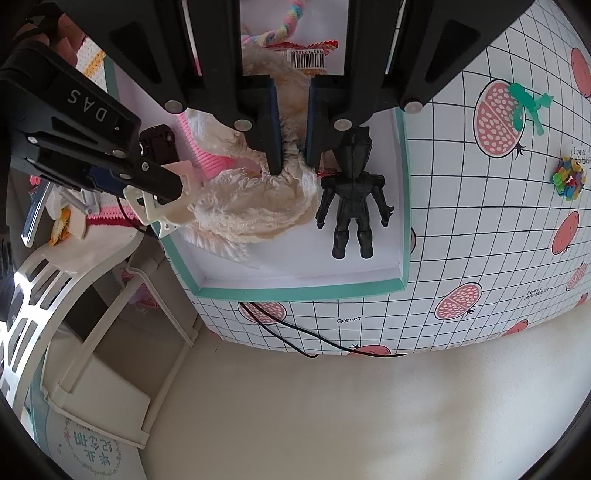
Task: Organize objects
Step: 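Release the lace cloth with the left tool while the right tool releases the claw clip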
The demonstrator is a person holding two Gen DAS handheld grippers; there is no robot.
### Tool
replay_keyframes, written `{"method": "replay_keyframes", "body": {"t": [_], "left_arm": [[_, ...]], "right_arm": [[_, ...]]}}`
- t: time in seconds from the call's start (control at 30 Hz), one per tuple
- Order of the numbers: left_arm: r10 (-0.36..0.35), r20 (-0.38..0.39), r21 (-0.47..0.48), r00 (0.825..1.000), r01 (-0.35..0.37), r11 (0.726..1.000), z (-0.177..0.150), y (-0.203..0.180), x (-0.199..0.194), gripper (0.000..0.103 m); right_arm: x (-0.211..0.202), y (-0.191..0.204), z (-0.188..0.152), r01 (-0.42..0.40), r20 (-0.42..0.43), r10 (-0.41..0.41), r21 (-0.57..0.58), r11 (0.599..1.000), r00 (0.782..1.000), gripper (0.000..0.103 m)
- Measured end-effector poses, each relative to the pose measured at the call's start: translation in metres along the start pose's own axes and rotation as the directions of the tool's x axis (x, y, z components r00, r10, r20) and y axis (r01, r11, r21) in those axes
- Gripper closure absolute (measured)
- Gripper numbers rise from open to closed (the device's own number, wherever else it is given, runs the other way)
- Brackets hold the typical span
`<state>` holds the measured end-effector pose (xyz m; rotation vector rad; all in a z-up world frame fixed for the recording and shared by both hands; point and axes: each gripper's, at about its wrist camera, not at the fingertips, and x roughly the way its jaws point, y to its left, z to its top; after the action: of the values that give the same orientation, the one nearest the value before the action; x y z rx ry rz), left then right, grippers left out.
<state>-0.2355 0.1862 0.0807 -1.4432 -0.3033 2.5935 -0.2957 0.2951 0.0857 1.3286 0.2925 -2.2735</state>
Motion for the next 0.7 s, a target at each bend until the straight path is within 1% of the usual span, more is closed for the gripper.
{"method": "replay_keyframes", "body": {"t": [0.07,0.1,0.17,0.23,0.5,0.7], "left_arm": [[-0.009,-0.004,-0.008,1.0,0.009,1.0,0.001,0.001,-0.001,0.08],[-0.014,-0.004,-0.011,1.0,0.014,1.0,0.002,0.001,-0.002,0.078],[-0.022,0.0,-0.019,1.0,0.022,1.0,0.003,0.002,-0.004,0.068],[-0.033,0.007,-0.027,0.999,0.033,0.999,0.005,0.003,-0.007,0.065],[-0.039,0.047,-0.048,0.998,0.041,0.998,0.013,0.009,-0.021,0.064],[-0.014,0.087,-0.069,0.996,0.021,0.997,0.02,0.019,-0.033,0.064]], "right_arm": [[-0.001,0.0,0.001,-0.007,0.001,0.007,0.001,1.0,1.0,0.062],[-0.002,0.001,0.001,-0.006,0.003,0.006,-0.002,1.0,1.0,0.06],[-0.003,0.002,0.002,-0.003,0.008,0.003,-0.007,1.0,1.0,0.06],[-0.005,0.003,0.002,-0.002,0.014,0.002,-0.008,1.0,1.0,0.06],[-0.019,0.005,0.006,-0.01,0.052,0.01,-0.014,1.0,0.999,0.06],[-0.018,0.009,0.006,-0.007,0.05,0.008,-0.019,1.0,0.999,0.06]]}}
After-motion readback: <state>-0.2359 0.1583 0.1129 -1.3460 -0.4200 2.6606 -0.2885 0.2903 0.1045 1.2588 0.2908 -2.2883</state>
